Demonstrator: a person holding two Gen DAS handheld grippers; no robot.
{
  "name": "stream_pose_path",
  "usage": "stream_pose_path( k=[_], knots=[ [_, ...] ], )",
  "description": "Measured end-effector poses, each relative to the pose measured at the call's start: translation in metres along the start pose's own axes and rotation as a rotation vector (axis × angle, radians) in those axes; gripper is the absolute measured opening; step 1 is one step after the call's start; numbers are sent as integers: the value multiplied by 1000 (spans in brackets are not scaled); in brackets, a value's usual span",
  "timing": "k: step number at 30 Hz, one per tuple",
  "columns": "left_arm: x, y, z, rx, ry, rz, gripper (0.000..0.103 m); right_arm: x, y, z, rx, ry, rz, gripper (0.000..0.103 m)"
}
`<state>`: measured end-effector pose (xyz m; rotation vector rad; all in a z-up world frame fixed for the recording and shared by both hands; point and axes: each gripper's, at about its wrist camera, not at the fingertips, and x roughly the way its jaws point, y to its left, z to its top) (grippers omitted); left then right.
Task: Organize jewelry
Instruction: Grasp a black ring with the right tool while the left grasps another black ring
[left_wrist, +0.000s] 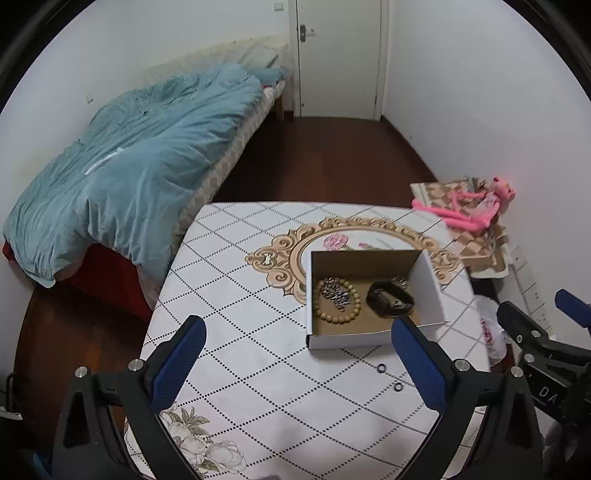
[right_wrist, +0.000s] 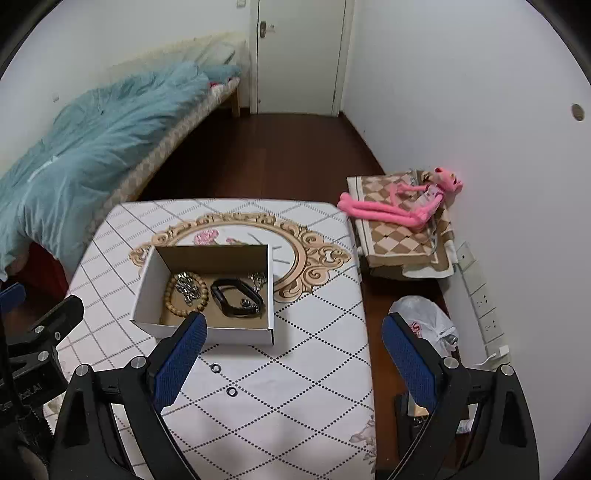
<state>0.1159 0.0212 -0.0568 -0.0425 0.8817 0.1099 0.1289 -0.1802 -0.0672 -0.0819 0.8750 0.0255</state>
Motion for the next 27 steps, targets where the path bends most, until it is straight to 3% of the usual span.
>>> stream_pose_path(
  k=[8,13,17,20,22,27],
  knots=[
    [-30,-6,-2,12,-44,-18,102,-37,-9,-5,34,-64,11,97],
    [-17,-4,-10,2,-16,8,102,-23,-7,-12,40,-25,29,97],
    [23,-1,-31,13,69,54,102,27,0,-41,46,92,73,97],
    [63,4,-55,25,178,91,102,70,9,-67,48,180,101,95],
    [83,7,-68,30,233,97,102,95,17,-85,44,233,120,79],
    [115,12,-91,46,327,102,102,129,36,-113,12,277,138,69]
  ],
)
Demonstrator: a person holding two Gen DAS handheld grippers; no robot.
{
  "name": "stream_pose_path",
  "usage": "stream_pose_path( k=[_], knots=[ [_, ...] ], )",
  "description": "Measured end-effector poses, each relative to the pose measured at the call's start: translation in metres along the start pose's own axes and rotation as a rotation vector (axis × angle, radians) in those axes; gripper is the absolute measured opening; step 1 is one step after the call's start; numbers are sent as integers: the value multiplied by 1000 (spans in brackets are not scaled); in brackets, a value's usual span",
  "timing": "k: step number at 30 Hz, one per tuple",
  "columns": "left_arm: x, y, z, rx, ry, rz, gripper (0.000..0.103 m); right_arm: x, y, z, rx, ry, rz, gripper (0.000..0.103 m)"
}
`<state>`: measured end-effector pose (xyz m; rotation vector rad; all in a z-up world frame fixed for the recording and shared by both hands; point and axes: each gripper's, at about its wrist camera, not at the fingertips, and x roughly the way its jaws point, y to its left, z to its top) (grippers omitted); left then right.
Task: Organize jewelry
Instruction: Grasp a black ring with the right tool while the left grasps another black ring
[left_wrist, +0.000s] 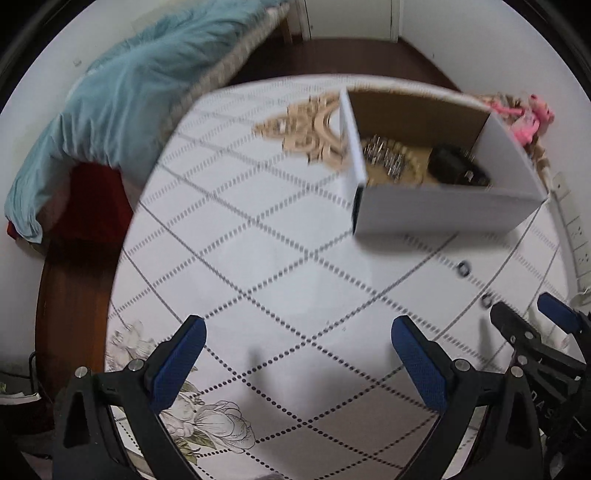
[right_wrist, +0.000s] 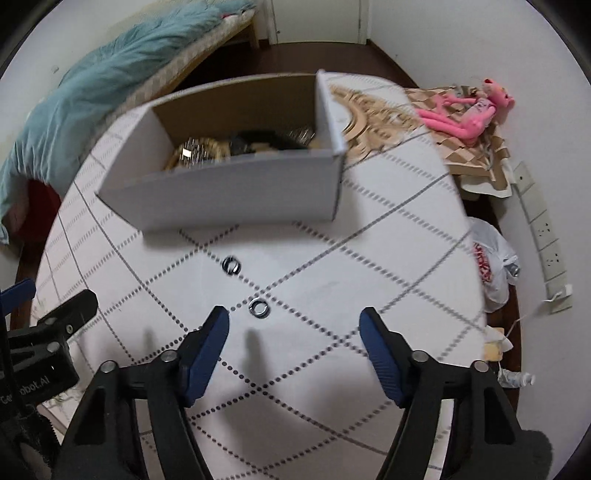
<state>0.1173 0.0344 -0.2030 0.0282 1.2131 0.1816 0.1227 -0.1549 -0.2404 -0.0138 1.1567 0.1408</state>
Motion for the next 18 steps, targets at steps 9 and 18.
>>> stream_pose_path(
  k=[9,18],
  knots=[
    [12,2,-3,16,26,11,102,15,16,-6,-78,-57,-36,20],
    [9,-30,8,77,-9,-42,102,0,-12,-10,9,-85,-34,13]
  ],
)
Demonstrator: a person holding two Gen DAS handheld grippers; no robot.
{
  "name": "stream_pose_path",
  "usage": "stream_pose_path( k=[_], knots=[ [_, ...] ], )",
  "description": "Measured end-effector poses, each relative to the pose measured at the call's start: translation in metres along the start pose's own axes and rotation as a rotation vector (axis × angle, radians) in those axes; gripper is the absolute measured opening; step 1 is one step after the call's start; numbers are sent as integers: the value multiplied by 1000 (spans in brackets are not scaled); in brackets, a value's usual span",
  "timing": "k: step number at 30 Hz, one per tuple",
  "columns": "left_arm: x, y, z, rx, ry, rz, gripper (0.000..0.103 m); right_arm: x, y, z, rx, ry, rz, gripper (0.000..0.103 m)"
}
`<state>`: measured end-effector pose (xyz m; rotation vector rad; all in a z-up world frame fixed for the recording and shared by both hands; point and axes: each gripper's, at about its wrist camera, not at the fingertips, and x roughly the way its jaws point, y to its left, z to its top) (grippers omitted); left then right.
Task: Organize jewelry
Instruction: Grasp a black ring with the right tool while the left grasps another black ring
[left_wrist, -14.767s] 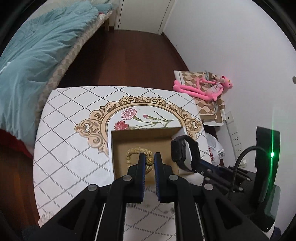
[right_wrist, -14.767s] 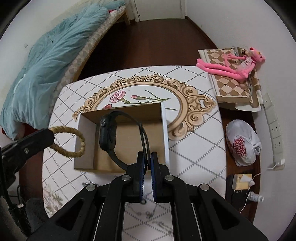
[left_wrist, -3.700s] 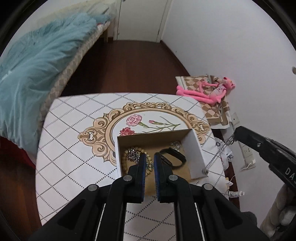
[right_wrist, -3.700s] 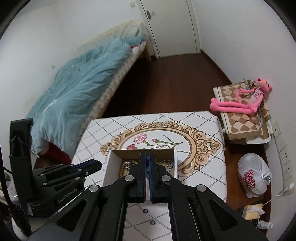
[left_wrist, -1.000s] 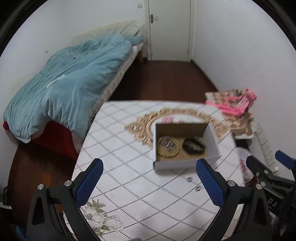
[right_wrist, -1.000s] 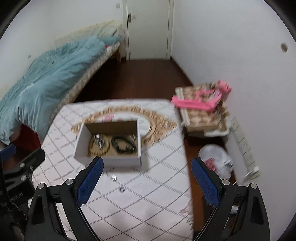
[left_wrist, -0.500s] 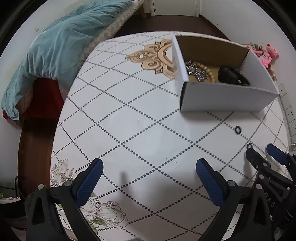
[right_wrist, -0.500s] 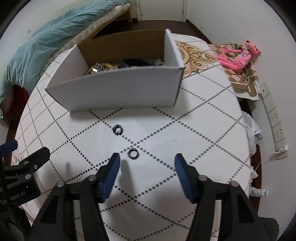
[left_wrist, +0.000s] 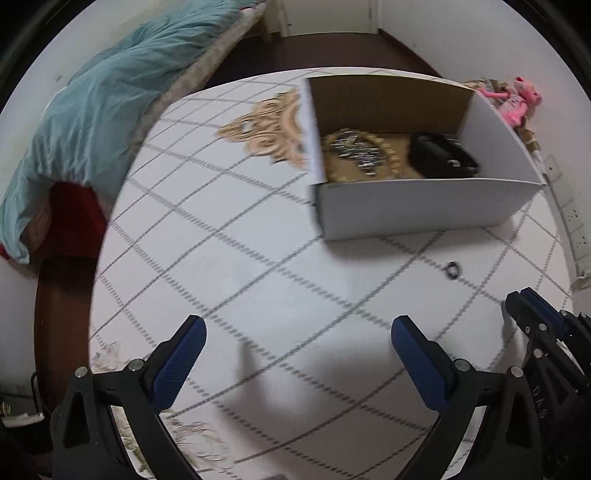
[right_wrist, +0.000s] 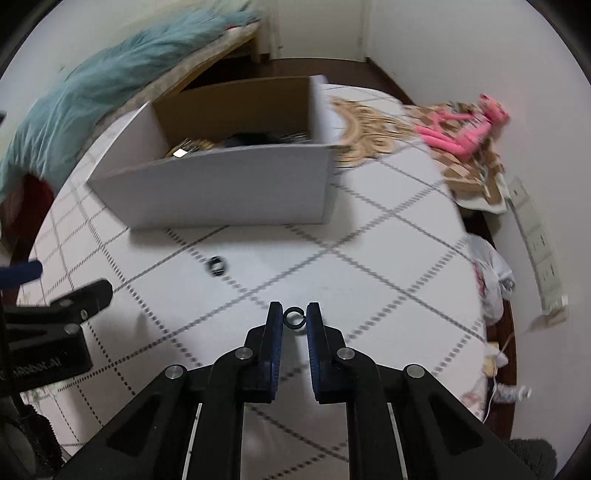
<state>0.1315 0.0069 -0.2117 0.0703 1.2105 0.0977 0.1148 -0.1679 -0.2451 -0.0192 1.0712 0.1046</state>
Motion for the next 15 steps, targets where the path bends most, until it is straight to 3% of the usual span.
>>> stream_pose_path(
  k=[8,12,14,15],
  knots=[
    [9,-54,16,56,-1,-105,99,-9,-57,2,171,-31,-26,13],
    [14,-74,22,105,-19,-92,84,-9,-70,2,208,-41,-23,13],
    [19,-80,26,127,-21,-79,66,-8,-75,2,222,-42,-18,13],
    [20,-81,25,134,-22,-76,62,-7,-77,2,230,-43,-15,13]
  ],
)
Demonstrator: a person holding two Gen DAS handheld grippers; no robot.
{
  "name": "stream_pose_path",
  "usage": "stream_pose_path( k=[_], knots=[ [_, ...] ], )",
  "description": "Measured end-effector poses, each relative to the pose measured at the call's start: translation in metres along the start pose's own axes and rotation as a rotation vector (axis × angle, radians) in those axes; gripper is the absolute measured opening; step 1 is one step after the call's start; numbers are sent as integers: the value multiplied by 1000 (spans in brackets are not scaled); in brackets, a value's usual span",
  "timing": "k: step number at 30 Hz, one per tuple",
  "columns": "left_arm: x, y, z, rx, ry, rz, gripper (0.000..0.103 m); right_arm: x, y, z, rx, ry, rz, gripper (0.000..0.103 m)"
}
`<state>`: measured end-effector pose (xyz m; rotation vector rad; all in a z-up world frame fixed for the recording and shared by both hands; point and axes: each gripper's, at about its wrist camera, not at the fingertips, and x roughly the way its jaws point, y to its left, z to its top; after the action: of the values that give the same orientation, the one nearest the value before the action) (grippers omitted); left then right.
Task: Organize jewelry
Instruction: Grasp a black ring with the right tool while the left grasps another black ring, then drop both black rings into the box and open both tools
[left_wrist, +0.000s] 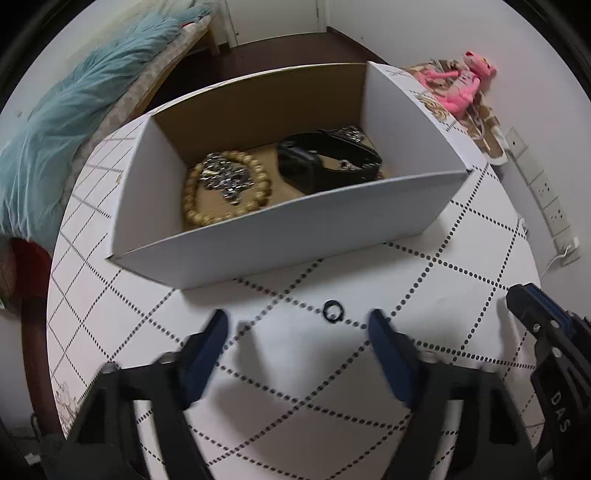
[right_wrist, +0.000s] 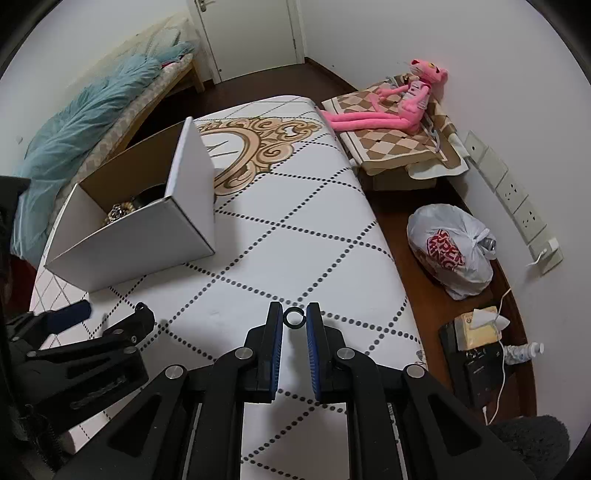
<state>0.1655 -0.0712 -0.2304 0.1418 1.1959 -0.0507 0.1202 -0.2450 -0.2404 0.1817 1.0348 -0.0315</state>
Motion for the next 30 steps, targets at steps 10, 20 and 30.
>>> stream_pose_path(
  k=[10,20,30],
  knots=[
    [-2,-16,-2,17,-43,-60,10,0,-17,0,35,-1,6,13],
    [-55,35,-20,-114,-78,-189,10,-44,-15,11,24,-66,57,13],
    [-101,71,31,-139,-163,-248,10,-58,26,69,-2,-43,262,13]
  ],
)
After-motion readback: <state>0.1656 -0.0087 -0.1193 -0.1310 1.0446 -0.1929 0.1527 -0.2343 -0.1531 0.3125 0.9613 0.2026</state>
